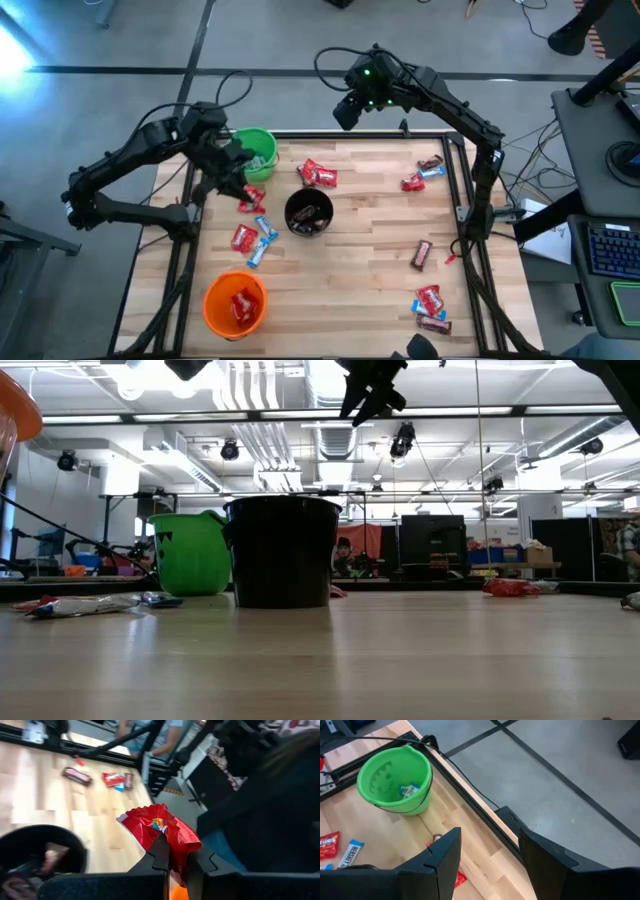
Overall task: Sort candy
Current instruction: Put the red candy pack into the orange bucket
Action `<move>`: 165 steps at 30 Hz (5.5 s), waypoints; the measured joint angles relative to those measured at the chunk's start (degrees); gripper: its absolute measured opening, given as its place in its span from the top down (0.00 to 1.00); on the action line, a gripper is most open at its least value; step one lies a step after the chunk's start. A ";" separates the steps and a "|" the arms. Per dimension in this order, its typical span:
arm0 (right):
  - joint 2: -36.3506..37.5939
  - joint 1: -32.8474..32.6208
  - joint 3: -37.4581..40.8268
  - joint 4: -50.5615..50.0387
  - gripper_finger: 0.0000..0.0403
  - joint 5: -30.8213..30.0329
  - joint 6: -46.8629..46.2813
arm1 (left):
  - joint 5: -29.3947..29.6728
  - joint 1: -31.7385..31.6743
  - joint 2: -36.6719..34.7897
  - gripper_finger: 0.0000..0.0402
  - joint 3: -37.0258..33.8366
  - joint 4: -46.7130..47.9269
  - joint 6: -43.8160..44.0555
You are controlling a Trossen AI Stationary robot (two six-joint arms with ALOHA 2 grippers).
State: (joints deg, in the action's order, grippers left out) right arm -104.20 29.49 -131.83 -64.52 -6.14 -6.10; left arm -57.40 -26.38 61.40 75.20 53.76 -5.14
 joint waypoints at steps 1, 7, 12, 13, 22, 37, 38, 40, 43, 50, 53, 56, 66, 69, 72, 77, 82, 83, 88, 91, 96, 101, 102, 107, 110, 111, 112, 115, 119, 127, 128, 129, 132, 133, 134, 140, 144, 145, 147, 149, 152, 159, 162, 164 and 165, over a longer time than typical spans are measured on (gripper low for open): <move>0.00 0.08 0.00 0.06 0.52 0.00 0.03 | 0.00 0.80 -0.65 1.00 0.00 0.00 0.78; 0.00 0.95 0.00 0.06 0.52 -0.03 0.18 | -0.05 6.63 -4.18 1.00 0.00 1.17 5.39; 0.00 1.53 0.02 0.08 0.52 -0.04 -0.33 | -0.02 11.48 -6.78 1.00 -0.11 1.66 9.89; 0.00 1.58 0.02 0.08 0.52 -0.03 -0.59 | 0.10 12.33 -7.32 1.00 -0.30 1.68 10.80; -0.02 2.46 0.02 0.14 0.52 -0.03 -3.11 | 3.73 21.23 -9.54 1.00 -1.94 0.92 18.78; -0.15 3.17 0.04 0.54 0.52 -0.87 -5.99 | 11.63 37.85 -9.63 1.00 -1.99 -7.86 27.32; -0.17 3.17 0.04 0.52 0.52 -1.30 -6.09 | 12.73 38.88 -9.63 1.00 -1.99 -7.92 27.24; -0.17 3.18 0.09 0.49 0.52 -1.44 -6.86 | 14.02 40.20 -9.55 1.00 -1.99 -7.91 27.06; -0.17 3.17 0.09 0.51 0.52 -1.45 -7.40 | 14.47 40.58 -9.36 1.00 -1.99 -7.91 27.05; -0.17 3.17 0.09 0.49 0.52 -1.45 -7.44 | 14.53 40.58 -9.01 0.98 -1.99 -7.91 28.08; -0.17 3.17 0.09 0.49 0.52 -1.45 -7.44 | 14.70 40.58 -8.97 0.94 -2.00 -7.90 28.36; -0.17 3.17 0.09 0.49 0.52 -1.45 -7.44 | 14.96 40.58 -8.99 0.89 -2.00 -7.89 28.39; -0.17 3.17 0.09 0.47 0.52 -1.45 -7.12 | 15.08 40.56 -8.97 0.83 -2.01 -7.91 29.91; -0.17 3.17 0.09 0.45 0.52 -1.47 -6.78 | 15.08 40.54 -8.97 0.83 -2.01 -7.91 30.27; -0.17 3.38 0.09 0.45 0.52 -1.47 -6.74 | 15.08 40.54 -8.97 0.83 -2.01 -7.91 30.92; -0.17 4.00 0.09 0.38 0.52 -1.54 -6.85 | 16.60 41.19 -9.00 0.83 -2.55 -8.00 31.38; -0.17 4.30 0.09 0.06 0.52 -1.55 -6.86 | 17.05 42.06 -8.97 0.83 -4.87 -7.99 31.92; -0.17 4.44 0.09 -0.04 0.52 -1.47 -6.83 | 17.06 42.22 -8.97 0.83 -5.39 -7.91 32.53; -0.17 5.46 0.09 -0.07 0.52 -1.47 -6.99 | 17.07 42.98 -8.95 0.83 -6.18 -8.82 33.72; -0.17 6.10 0.09 -0.08 0.52 -1.53 -7.01 | 17.07 43.02 -8.85 0.83 -6.25 -10.49 33.72; -0.17 6.99 0.09 -0.22 0.52 -1.48 -7.44 | 17.69 43.35 -8.84 0.83 -6.46 -10.66 33.59; -0.17 7.12 0.09 -1.26 0.52 -1.50 -7.51 | 17.98 43.36 -8.89 0.83 -7.54 -9.80 33.56; -0.17 7.09 0.09 -1.52 0.52 -1.47 -7.50 | 18.66 43.36 -8.89 0.83 -8.03 -9.61 33.62; -0.17 7.04 0.09 -2.54 0.52 -1.43 -7.48 | 19.41 43.36 -8.82 0.83 -11.16 -8.79 35.47; -0.17 7.04 0.09 -2.70 0.52 -1.45 -7.45 | 19.41 43.49 -8.86 0.83 -12.38 -8.87 36.87; -0.17 7.07 0.09 -2.70 0.52 -1.45 -7.45 | 19.41 43.49 -8.86 0.83 -12.69 -8.90 37.81; -0.17 7.07 0.09 -2.69 0.52 -1.47 -7.46 | 19.26 43.51 -8.86 0.83 -12.94 -8.85 38.93; -0.17 7.04 0.07 -2.68 0.52 -1.45 -7.46 | 17.70 43.57 -8.84 0.81 -13.34 -8.92 41.27; -0.17 7.04 0.07 -2.68 0.52 -1.45 -7.45 | 17.51 43.62 -8.85 0.75 -13.55 -8.99 41.71; -0.17 7.04 0.07 -2.68 0.52 -1.45 -7.44 | 17.75 44.14 -8.86 0.65 -13.51 -11.86 43.59; -0.17 7.04 0.07 -2.69 0.52 -1.45 -7.44 | 17.77 44.46 -8.84 0.64 -13.51 -12.23 44.00; -0.17 7.04 0.07 -2.71 0.52 -1.45 -7.44 | 17.75 44.90 -8.86 0.64 -13.51 -12.71 44.54; -0.17 7.04 0.07 -2.72 0.52 -1.45 -7.44 | 17.77 46.50 -8.86 0.63 -13.51 -14.17 45.52; -0.17 7.04 0.07 -2.73 0.52 -1.45 -7.44 | 17.77 46.96 -8.86 0.63 -13.51 -14.84 45.54; -0.17 7.04 0.07 -2.83 0.52 -1.45 -7.44 | 17.85 47.34 -8.86 0.63 -13.51 -15.33 45.10; -0.15 7.70 -0.02 -11.83 0.52 -4.74 -7.43 | 24.32 47.50 -8.86 0.63 -13.51 -14.06 34.99; -0.15 8.23 0.44 -18.89 0.52 -10.09 -10.13 | 34.11 47.12 -8.87 0.63 -13.51 -10.64 27.08; -0.15 8.34 0.66 -19.65 0.52 -10.41 -10.94 | 37.12 46.99 -8.89 0.63 -13.51 -9.42 25.24; -0.15 8.48 1.28 -20.03 0.52 -10.41 -12.69 | 43.25 46.50 -8.89 0.63 -13.49 -7.19 21.89; -0.15 8.66 2.10 -20.07 0.52 -10.39 -14.03 | 48.03 45.80 -8.89 0.63 -13.46 -6.21 19.10; -0.15 9.16 3.98 -20.15 0.52 -10.41 -16.05 | 51.68 44.28 -8.90 0.63 -13.44 -6.33 15.19; -0.15 10.50 10.20 -20.04 0.52 -10.41 -17.31 | 52.48 37.47 -9.32 0.63 -13.42 -5.93 8.93; -0.15 11.17 13.24 -20.12 0.52 -10.37 -19.13 | 52.47 33.35 -9.45 0.63 -13.42 -5.80 7.13; -0.15 11.60 15.27 -20.35 0.52 -10.37 -20.12 | 52.53 30.39 -9.41 0.63 -13.42 -5.62 5.80; -0.15 11.76 16.28 -20.46 0.52 -10.39 -20.34 | 52.56 28.97 -9.39 0.63 -13.42 -5.64 4.92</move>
State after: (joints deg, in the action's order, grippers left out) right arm -104.36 41.25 -115.55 -84.98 -16.53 -26.44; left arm -4.84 2.58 52.01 61.78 48.12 -0.22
